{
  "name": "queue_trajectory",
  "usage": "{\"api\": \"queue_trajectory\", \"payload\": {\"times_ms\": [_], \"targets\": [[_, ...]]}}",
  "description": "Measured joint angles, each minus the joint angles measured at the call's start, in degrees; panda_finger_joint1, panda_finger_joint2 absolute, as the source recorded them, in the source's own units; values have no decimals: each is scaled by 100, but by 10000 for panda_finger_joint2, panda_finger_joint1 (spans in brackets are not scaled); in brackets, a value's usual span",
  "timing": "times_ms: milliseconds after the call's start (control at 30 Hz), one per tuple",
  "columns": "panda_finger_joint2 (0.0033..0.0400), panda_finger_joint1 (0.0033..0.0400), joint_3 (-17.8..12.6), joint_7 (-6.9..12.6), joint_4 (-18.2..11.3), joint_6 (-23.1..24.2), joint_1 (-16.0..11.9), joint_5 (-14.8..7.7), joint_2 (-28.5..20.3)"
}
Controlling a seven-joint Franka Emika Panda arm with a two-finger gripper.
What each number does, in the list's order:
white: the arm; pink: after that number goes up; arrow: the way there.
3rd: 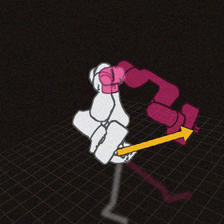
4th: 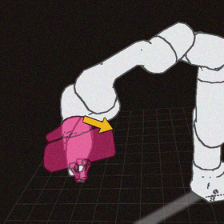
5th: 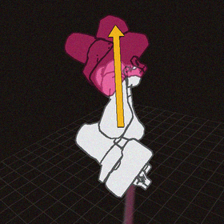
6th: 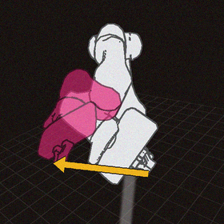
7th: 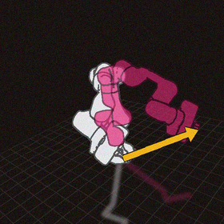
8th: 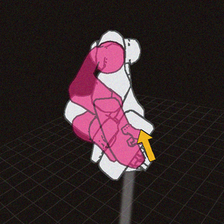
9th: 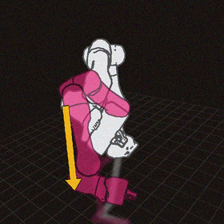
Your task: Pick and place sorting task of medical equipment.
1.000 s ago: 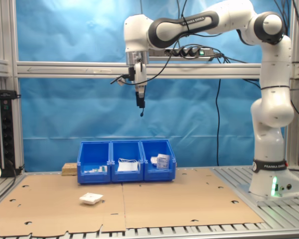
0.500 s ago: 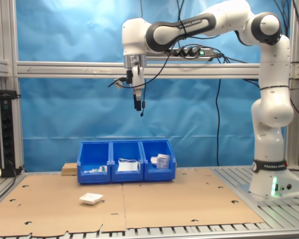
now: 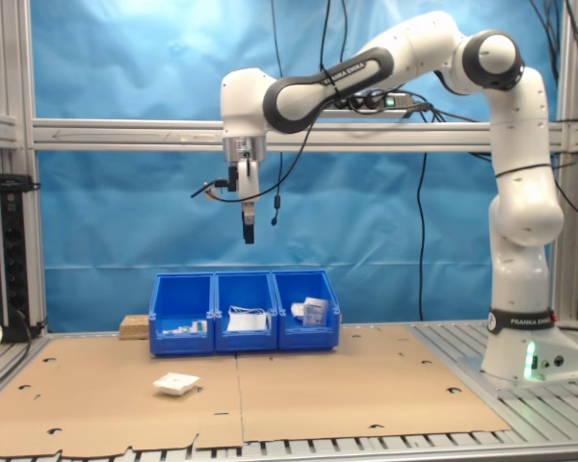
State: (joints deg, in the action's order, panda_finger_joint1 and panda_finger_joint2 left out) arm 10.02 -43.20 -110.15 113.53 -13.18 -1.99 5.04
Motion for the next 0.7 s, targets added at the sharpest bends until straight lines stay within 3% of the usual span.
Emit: {"api": "queue_trajectory", "payload": {"times_ms": [433, 700], "targets": [[400, 400, 474, -16, 3, 894, -446, 0, 838], [400, 400, 829, -359, 25, 1288, -662, 0, 1149]]}}
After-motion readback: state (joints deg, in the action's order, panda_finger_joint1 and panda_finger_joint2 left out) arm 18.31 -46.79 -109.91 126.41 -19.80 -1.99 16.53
